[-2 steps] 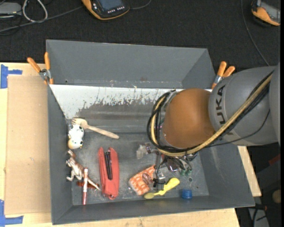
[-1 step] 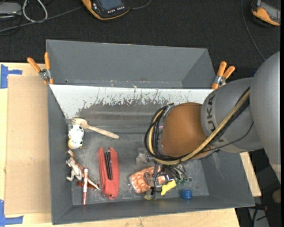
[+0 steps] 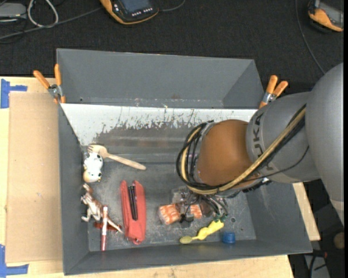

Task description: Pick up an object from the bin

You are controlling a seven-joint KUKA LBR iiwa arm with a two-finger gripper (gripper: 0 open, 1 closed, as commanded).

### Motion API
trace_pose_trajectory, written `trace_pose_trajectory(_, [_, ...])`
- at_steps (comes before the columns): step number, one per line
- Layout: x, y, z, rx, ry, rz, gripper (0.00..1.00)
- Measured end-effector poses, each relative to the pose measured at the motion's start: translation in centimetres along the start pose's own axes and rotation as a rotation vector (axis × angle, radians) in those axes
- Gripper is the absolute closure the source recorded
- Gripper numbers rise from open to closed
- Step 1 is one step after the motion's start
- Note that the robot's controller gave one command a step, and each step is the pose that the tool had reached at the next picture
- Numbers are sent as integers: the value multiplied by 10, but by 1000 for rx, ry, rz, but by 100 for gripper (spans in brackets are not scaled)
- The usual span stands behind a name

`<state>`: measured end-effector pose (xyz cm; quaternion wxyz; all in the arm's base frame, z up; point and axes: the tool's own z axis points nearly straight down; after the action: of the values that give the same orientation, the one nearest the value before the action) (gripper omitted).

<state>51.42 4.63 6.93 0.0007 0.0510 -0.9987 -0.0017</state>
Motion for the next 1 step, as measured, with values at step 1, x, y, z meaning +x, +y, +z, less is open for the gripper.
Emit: trace_pose_trajectory(1, [0,0,0,0,0,1,100])
